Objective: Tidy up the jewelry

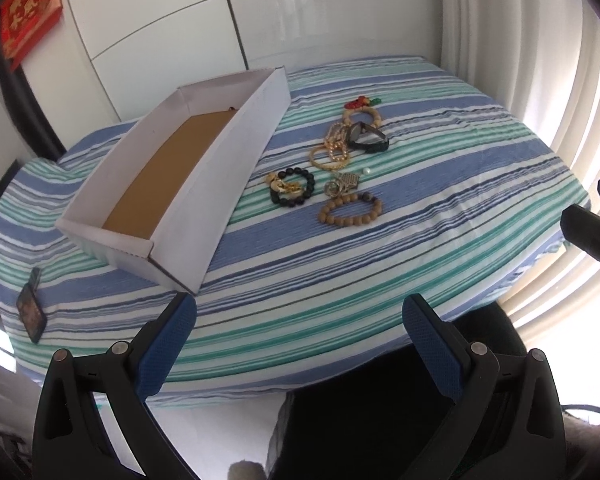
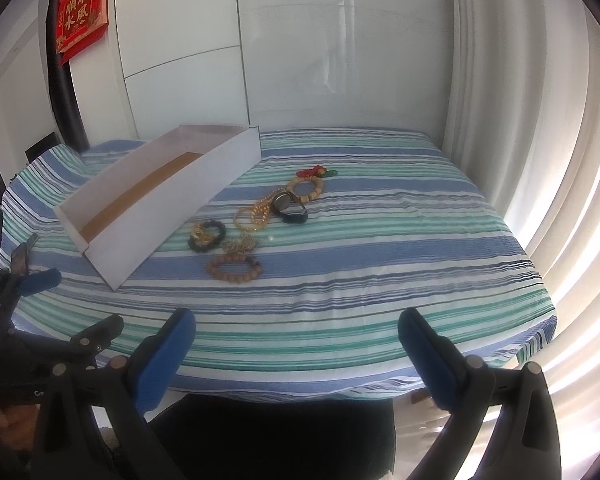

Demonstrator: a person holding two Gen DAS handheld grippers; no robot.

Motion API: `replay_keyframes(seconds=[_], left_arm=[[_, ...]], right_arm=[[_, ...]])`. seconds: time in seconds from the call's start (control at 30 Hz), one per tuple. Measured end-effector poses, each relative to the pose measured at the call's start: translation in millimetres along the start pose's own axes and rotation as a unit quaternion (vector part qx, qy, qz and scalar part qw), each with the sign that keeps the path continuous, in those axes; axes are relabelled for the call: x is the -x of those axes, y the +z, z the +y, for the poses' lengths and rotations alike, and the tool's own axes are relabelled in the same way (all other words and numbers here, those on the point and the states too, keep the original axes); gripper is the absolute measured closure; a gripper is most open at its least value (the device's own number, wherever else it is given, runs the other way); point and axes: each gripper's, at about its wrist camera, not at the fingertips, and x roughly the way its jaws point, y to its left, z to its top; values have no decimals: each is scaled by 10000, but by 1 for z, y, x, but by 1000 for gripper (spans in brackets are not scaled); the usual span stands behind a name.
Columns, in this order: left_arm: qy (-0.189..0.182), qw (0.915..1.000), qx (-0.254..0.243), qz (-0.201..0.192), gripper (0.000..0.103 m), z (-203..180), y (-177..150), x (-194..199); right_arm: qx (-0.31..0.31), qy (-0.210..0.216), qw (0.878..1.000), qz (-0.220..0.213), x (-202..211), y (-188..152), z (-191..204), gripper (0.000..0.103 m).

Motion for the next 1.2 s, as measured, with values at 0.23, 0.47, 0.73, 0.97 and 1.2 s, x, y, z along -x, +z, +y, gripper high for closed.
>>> replay_keyframes(seconds=[0.23, 0.47, 0.73, 0.97, 1.2], left_arm=[[-47, 9997, 68, 232, 1, 4, 0, -16], [-201, 9960, 233, 845, 1, 19, -14, -54], [-520, 9883, 590, 1310, 1, 38, -22, -85], [-601, 9890, 572, 1224, 1, 40, -11, -93], [-1012, 9851, 731, 1183, 1, 34, 20, -118]], right_arm=[[142, 141, 9998, 7, -7, 3, 4, 0], [349, 529, 9979, 130, -27, 5, 8, 0], [741, 981, 9868, 1055, -91, 12, 13, 0], [854, 1067, 9814, 1351, -133, 25, 18, 0], [453, 1006, 9858, 1263, -144, 26, 6, 0]])
